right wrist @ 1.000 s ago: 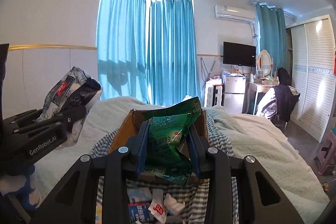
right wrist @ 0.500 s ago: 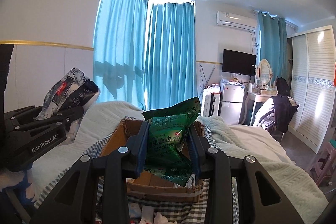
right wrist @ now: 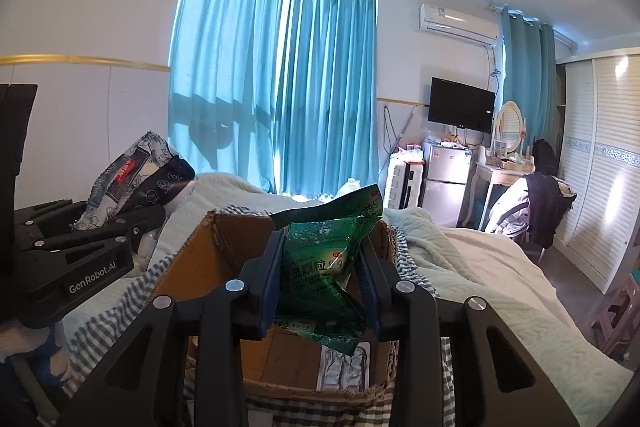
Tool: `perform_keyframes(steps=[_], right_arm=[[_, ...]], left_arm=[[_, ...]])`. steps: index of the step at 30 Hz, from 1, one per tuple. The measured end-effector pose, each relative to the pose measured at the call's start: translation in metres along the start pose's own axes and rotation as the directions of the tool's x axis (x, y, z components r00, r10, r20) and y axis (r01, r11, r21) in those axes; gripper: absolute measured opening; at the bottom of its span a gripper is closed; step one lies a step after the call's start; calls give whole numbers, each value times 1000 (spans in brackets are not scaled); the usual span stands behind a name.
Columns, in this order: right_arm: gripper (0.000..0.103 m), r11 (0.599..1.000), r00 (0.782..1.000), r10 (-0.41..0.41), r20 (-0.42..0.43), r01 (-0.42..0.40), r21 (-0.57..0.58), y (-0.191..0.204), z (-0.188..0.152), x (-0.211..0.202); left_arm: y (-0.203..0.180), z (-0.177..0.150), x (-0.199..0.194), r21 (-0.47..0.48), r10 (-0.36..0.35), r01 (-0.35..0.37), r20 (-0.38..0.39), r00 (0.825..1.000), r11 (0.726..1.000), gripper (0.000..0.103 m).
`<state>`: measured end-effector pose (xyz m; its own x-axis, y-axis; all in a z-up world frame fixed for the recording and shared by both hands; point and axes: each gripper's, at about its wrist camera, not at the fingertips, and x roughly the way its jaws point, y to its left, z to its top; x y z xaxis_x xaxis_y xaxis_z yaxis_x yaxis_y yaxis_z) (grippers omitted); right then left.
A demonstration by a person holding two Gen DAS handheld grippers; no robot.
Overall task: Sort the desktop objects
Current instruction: 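Lift the wipe pack and green bag with both grippers and carry them over the box, then open both grippers to drop the wipe pack and green bag into the box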
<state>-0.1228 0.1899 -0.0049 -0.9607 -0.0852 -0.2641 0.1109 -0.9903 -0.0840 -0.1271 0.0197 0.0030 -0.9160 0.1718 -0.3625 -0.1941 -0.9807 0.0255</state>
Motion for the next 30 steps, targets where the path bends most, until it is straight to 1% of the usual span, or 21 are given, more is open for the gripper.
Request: perform_keyframes(steps=[2, 4, 7, 11, 14, 15, 17, 20, 21, 22, 24, 25, 26, 27, 28, 29, 30], right_arm=[[34, 1000, 1000, 3, -12, -3, -5, -2, -4, 12], [34, 1000, 999, 20, -33, -20, 13, -7, -9, 24], [34, 999, 997, 30, -67, -28, 32, -13, -18, 44], [34, 999, 992, 34, -121, -33, 5, -14, -27, 76], [34, 999, 984, 43, -176, -46, -12, -12, -39, 97], [34, 999, 981, 41, -188, -44, -12, -13, -42, 103], [34, 999, 974, 42, -221, -46, -16, -15, -50, 116], [35, 999, 968, 28, -249, -36, -27, -17, -60, 127], [35, 999, 966, 31, -256, -38, -22, -19, -63, 129], [35, 999, 966, 32, -258, -37, -18, -19, -65, 131], [39, 999, 965, 25, -261, -30, -16, -20, -69, 131], [45, 999, 965, 21, -260, -27, -19, -20, -70, 129], [55, 999, 968, 13, -251, -20, -27, -20, -71, 127], [60, 999, 971, 6, -240, -14, -31, -19, -70, 126], [66, 999, 975, 0, -224, -9, -37, -19, -69, 121], [68, 999, 977, -9, -215, -1, -44, -18, -67, 119], [71, 998, 979, -31, -201, 19, -61, -15, -65, 116]], left_arm=[[1, -3, 8, 12, 11, -11, 2, 1000, 1000, 30], [2, -6, 18, 15, 5, -5, -10, 1000, 1000, 30], [4, -12, 38, 4, -23, 23, -47, 999, 1000, 30], [-2, -24, 66, 26, -29, 32, -92, 995, 999, 30], [-5, -33, 83, 39, -33, 38, -128, 991, 998, 30], [-8, -37, 90, 57, -23, 32, -155, 988, 998, 31], [-10, -41, 96, 85, 5, 9, -158, 987, 996, 31], [-12, -46, 104, 82, -15, 31, -181, 983, 996, 35], [-12, -48, 105, 78, -19, 34, -185, 983, 996, 41], [-12, -49, 106, 80, -13, 29, -184, 983, 996, 50], [-13, -51, 105, 90, 2, 14, -172, 985, 996, 54], [-14, -51, 104, 99, 13, 3, -164, 986, 995, 55], [-15, -51, 100, 110, 29, -12, -154, 988, 994, 57], [-15, -50, 98, 112, 36, -19, -148, 988, 994, 64], [-13, -48, 97, 109, 35, -19, -143, 989, 994, 68], [-13, -47, 94, 105, 28, -14, -140, 990, 994, 70], [-13, -45, 90, 101, 25, -12, -134, 991, 995, 74]])
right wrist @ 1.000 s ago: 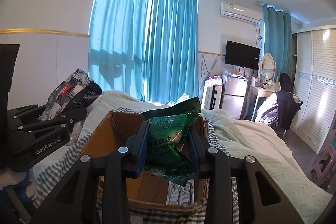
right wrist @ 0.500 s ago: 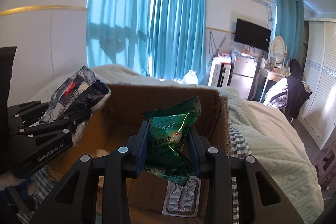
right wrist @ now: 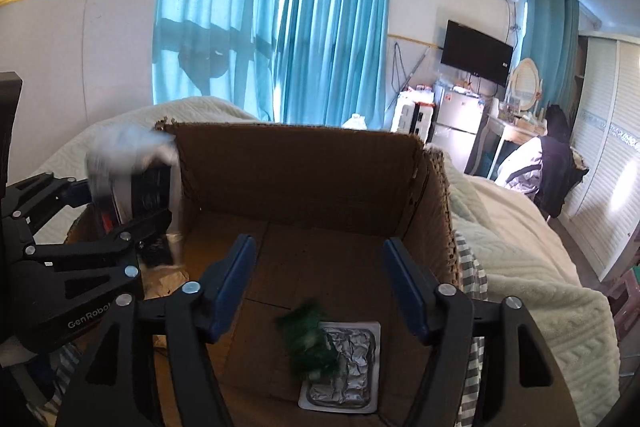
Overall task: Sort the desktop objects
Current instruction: 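Open both grippers to drop the wipe pack and green bag into the box, then move both grippers back toward the remaining pile of items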
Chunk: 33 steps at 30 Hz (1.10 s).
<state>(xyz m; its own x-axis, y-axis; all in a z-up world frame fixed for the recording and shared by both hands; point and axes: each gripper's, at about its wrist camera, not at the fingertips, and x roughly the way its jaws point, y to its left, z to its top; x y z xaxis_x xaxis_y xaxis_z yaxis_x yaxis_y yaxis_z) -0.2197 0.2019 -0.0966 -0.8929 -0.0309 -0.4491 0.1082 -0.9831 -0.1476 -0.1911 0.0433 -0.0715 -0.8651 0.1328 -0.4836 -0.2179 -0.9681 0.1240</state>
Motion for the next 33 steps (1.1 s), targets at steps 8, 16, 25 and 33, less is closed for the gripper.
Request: perform_keyframes(steps=[8, 16, 25, 33], right_arm=[[95, 996, 990, -83, 115, 85, -11, 6, 7, -46], [103, 993, 978, -110, 177, 102, 52, -2, 19, -96], [103, 987, 957, -130, 261, 101, 123, -9, 26, -162], [103, 982, 941, -168, 295, 134, 132, -2, 22, -189]], left_arm=[[9, 10, -45, -22, 31, -29, 79, 996, 999, 96], [29, 25, -102, -89, 43, -28, 171, 984, 996, 103], [32, 30, -157, -119, 70, -44, 225, 972, 992, 103], [29, 30, -196, -131, 91, -57, 274, 957, 990, 103]])
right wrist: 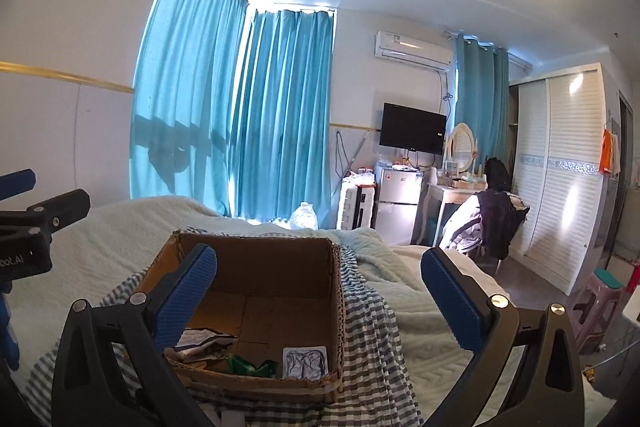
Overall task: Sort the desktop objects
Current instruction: 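Move both grippers back toward the remaining pile of items, then grasp the Amoxicillin Capsules box with the left gripper while the right grasps a white sachet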
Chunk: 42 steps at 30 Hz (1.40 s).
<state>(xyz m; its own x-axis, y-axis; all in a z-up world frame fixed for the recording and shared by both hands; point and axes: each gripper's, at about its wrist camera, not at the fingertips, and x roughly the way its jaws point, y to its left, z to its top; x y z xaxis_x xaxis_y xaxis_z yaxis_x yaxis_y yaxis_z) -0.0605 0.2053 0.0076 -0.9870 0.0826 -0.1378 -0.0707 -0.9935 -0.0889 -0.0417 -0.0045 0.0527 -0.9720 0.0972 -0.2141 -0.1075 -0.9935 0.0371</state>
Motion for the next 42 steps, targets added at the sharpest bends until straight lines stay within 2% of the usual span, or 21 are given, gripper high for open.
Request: perform_keyframes(steps=[4, 8, 12, 15, 20, 23, 27, 31, 36, 40, 42], right_arm=[[103, 999, 999, 46, 25, -46, 13, -3, -7, -16], [103, 996, 996, 87, -13, -86, 20, -1, -19, -24], [103, 994, 993, 107, -41, -106, 29, 0, -35, -30], [103, 995, 993, 101, -62, -101, 9, 0, -48, -35], [103, 994, 985, 109, -132, -110, 0, -2, -64, -36], [103, 992, 980, 123, -154, -124, 5, -3, -75, -34], [103, 988, 972, 152, -179, -154, 3, -2, -89, -33], [103, 984, 959, 171, -227, -178, -9, 9, -106, -26], [103, 976, 930, 186, -316, -213, -53, 27, -134, -18], [98, 970, 903, 200, -380, -236, -52, 31, -149, -11], [97, 969, 899, 199, -391, -240, -58, 31, -154, -11]], left_arm=[[4, -6, -8, -47, -4, 3, -24, 1000, 999, 103], [12, -23, -9, -98, 37, -45, -83, 996, 994, 103], [17, -50, -3, -107, 38, -59, -188, 981, 993, 103], [19, -67, 0, -90, 57, -80, -240, 969, 993, 103], [27, -91, 1, -133, 67, -116, -328, 942, 984, 103], [27, -112, -2, -134, 102, -164, -383, 918, 977, 103], [14, -154, -9, -87, 93, -151, -472, 877, 985, 103], [6, -181, -14, -95, 72, -143, -529, 846, 985, 97], [-3, -211, -13, -130, 23, -129, -612, 790, 983, 95], [-1, -227, -7, -164, -6, -136, -662, 750, 977, 95], [-1, -239, -4, -183, -29, -138, -696, 718, 973, 95]])
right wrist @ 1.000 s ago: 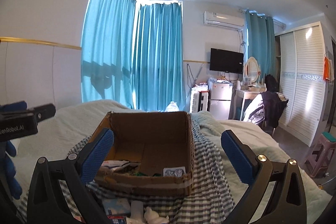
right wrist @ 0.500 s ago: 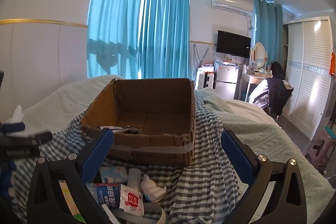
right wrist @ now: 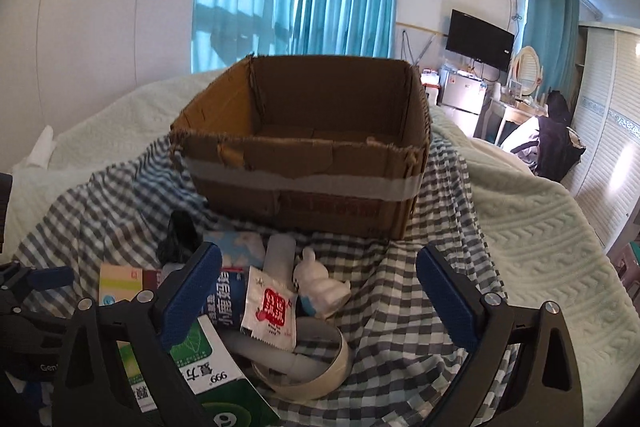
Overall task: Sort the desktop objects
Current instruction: 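Grasp the Amoxicillin Capsules box with the left gripper while the right grasps a white sachet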
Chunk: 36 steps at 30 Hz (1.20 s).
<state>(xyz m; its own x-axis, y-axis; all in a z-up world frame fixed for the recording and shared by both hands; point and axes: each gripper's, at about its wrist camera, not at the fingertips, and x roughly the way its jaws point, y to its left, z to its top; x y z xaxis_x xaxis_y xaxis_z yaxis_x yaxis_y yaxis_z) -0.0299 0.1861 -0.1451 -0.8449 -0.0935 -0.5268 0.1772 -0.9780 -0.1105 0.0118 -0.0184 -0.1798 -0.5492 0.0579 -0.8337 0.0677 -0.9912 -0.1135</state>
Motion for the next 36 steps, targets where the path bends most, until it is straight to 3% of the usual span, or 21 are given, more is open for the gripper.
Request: perform_keyframes(steps=[3, 7, 14, 16, 23, 26, 31, 33, 35, 36], right_arm=[[94, 1000, 999, 18, -28, -18, 6, -1, -4, 5], [77, 999, 994, 46, -97, -46, -6, 3, -10, 19], [77, 996, 982, 84, -166, -86, -5, 9, -21, 39], [77, 995, 979, 92, -183, -96, -10, 12, -24, 44], [77, 993, 961, 102, -256, -115, -34, 21, -34, 65], [77, 992, 952, 100, -289, -119, -47, 25, -38, 75], [77, 994, 948, 96, -304, -109, -27, 23, -41, 83], [66, 993, 946, 111, -306, -117, 0, 17, -41, 82], [25, 996, 943, 88, -320, -90, 7, 13, -42, 82], [25, 996, 943, 90, -321, -90, 15, 11, -42, 82]], left_arm=[[1, -4, 13, -9, 16, -16, -29, 999, 1000, 94], [-5, 2, 26, 8, 15, -15, -52, 999, 1000, 94], [-10, 4, 48, -3, 16, -16, -104, 994, 1000, 96], [-12, 5, 53, -11, 15, -17, -116, 993, 1000, 103], [-6, 1, 68, -45, 13, -20, -150, 989, 999, 103], [-5, -4, 62, -37, 27, -33, -134, 991, 999, 87], [-7, -13, 54, 1, 15, -15, -117, 993, 1000, 84], [-8, -17, 48, 18, 13, -11, -107, 994, 1000, 83], [-8, -21, 43, 26, 8, -6, -101, 995, 1000, 83], [-8, -23, 41, 30, 8, -5, -98, 995, 1000, 83]])
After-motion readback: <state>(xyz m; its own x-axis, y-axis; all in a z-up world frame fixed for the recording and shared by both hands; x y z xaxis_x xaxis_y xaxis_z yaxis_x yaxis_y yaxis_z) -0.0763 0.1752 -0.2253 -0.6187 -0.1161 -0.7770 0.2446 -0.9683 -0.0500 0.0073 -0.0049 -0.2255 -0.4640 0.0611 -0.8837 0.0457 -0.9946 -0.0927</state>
